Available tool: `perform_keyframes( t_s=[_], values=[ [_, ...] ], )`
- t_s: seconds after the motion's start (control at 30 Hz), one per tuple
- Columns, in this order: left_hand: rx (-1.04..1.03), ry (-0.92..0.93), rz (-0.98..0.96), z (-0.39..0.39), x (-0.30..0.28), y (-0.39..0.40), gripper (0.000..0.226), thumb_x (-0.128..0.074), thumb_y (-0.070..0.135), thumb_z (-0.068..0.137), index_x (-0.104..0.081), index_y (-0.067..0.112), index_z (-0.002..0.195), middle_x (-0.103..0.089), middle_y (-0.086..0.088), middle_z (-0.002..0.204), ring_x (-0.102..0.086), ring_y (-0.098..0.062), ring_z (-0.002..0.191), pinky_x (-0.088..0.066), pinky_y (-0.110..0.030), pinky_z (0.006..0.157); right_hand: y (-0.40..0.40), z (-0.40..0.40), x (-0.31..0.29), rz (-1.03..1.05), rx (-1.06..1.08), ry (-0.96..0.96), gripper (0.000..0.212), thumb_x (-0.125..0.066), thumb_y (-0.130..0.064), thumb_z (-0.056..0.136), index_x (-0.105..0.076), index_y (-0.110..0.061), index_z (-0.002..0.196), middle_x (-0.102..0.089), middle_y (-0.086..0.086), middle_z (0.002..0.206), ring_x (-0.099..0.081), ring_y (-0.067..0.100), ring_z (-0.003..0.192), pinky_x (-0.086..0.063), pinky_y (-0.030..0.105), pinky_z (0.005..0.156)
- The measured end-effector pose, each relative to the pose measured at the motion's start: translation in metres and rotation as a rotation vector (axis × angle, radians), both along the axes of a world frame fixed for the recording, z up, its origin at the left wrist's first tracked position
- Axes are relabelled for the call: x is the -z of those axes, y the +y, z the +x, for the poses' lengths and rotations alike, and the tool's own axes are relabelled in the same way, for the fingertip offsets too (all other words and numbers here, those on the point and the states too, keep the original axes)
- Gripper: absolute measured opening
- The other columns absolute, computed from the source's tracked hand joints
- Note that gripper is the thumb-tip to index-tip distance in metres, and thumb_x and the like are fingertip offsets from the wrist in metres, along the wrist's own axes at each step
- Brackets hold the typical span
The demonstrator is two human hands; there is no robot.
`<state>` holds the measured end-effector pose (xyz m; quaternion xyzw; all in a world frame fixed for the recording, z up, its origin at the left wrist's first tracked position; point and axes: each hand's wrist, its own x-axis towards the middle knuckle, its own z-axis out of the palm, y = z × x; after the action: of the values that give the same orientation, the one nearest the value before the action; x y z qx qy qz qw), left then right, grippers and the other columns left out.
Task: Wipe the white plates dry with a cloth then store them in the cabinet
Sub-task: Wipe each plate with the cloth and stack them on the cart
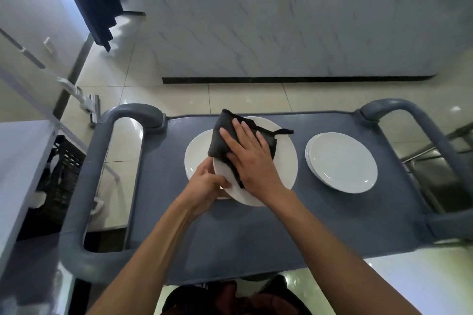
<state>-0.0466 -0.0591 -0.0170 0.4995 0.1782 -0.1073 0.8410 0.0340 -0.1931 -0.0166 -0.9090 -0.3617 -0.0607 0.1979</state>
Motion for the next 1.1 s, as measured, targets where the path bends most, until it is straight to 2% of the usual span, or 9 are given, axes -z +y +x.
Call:
perform_keyframes(
  t_s=[0.07, 0.13, 0.23, 0.33, 0.53, 0.67, 0.87, 1.0, 1.1],
  values=[
    [-0.010, -0.021, -0.003, 0.003, -0.002, -0.001, 0.078, -0.038, -0.030, 0.072, -0.057, 0.013, 0.133, -0.068, -0.022, 0.119, -0.068, -0.039, 0.103, -0.055, -0.061, 0.082, 0.002, 0.005, -0.008, -0.018, 0.041, -0.003, 0.055, -0.024, -0.036, 0.102, -0.027, -0.028, 0.156, -0.016, 0.005, 0.166, -0.013, 0.023, 0.153, -0.014, 0.047, 0.122],
    [-0.024, -0.044, -0.017, 0.006, -0.004, -0.004, 0.080, -0.041, -0.027, 0.068, -0.061, 0.019, 0.131, -0.067, -0.021, 0.122, -0.066, -0.040, 0.107, -0.054, -0.060, 0.084, 0.000, 0.009, -0.014, -0.024, 0.095, -0.010, 0.056, -0.023, -0.037, 0.102, -0.027, -0.029, 0.157, -0.017, 0.004, 0.166, -0.014, 0.023, 0.153, -0.013, 0.046, 0.122],
    [-0.026, -0.061, -0.013, 0.008, -0.008, -0.007, 0.077, -0.049, -0.020, 0.063, -0.064, 0.022, 0.126, -0.070, -0.016, 0.118, -0.067, -0.036, 0.102, -0.056, -0.052, 0.075, -0.008, 0.018, -0.020, -0.008, 0.171, -0.008, 0.054, -0.024, -0.038, 0.102, -0.027, -0.031, 0.156, -0.018, 0.003, 0.166, -0.015, 0.022, 0.153, -0.013, 0.045, 0.122],
    [-0.029, -0.085, -0.016, 0.014, -0.013, -0.006, 0.073, -0.048, -0.023, 0.067, -0.064, 0.020, 0.124, -0.071, -0.011, 0.112, -0.067, -0.033, 0.098, -0.059, -0.049, 0.067, -0.016, 0.030, -0.024, 0.006, 0.229, 0.001, 0.053, -0.030, -0.035, 0.103, -0.029, -0.031, 0.156, -0.019, 0.003, 0.166, -0.015, 0.023, 0.153, -0.013, 0.046, 0.122],
    [-0.096, -0.110, -0.013, 0.027, -0.028, -0.004, 0.063, -0.045, -0.026, 0.071, -0.063, 0.015, 0.115, -0.070, -0.007, 0.102, -0.064, -0.031, 0.095, -0.059, -0.047, 0.061, -0.025, 0.044, -0.033, 0.025, 0.260, -0.030, 0.052, -0.035, -0.031, 0.103, -0.032, -0.028, 0.155, -0.022, 0.006, 0.165, -0.018, 0.025, 0.152, -0.013, 0.045, 0.122],
    [-0.135, -0.116, -0.019, 0.034, -0.034, -0.001, 0.065, -0.056, -0.011, 0.057, -0.062, 0.008, 0.119, -0.067, -0.014, 0.107, -0.063, -0.036, 0.097, -0.059, -0.057, 0.068, -0.028, 0.044, -0.039, 0.047, 0.272, -0.023, 0.053, -0.033, -0.031, 0.103, -0.032, -0.027, 0.155, -0.022, 0.006, 0.165, -0.017, 0.025, 0.152, -0.009, 0.043, 0.122],
    [-0.168, -0.146, -0.021, 0.039, -0.039, -0.001, 0.069, -0.056, -0.010, 0.057, -0.062, 0.012, 0.122, -0.068, -0.015, 0.112, -0.064, -0.036, 0.102, -0.054, -0.068, 0.079, -0.025, 0.029, -0.037, 0.006, 0.266, 0.030, 0.057, -0.023, -0.036, 0.101, -0.023, -0.029, 0.157, -0.015, 0.004, 0.166, -0.010, 0.023, 0.154, -0.007, 0.043, 0.122],
    [-0.173, -0.146, -0.005, 0.041, -0.037, -0.001, 0.066, -0.050, -0.021, 0.070, -0.061, 0.012, 0.126, -0.071, -0.013, 0.110, -0.067, -0.034, 0.100, -0.059, -0.058, 0.075, -0.011, 0.010, -0.028, 0.032, 0.261, 0.063, 0.057, -0.020, -0.037, 0.101, -0.021, -0.029, 0.158, -0.013, 0.004, 0.167, -0.009, 0.024, 0.154, -0.011, 0.046, 0.123],
    [-0.174, -0.142, 0.001, 0.042, -0.036, 0.002, 0.071, -0.042, -0.028, 0.075, -0.058, 0.012, 0.132, -0.071, -0.014, 0.113, -0.068, -0.034, 0.100, -0.060, -0.050, 0.069, -0.001, -0.001, -0.023, 0.046, 0.253, 0.075, 0.058, -0.019, -0.037, 0.101, -0.017, -0.029, 0.159, -0.010, 0.003, 0.167, -0.006, 0.022, 0.154, -0.008, 0.044, 0.123]
  ],
)
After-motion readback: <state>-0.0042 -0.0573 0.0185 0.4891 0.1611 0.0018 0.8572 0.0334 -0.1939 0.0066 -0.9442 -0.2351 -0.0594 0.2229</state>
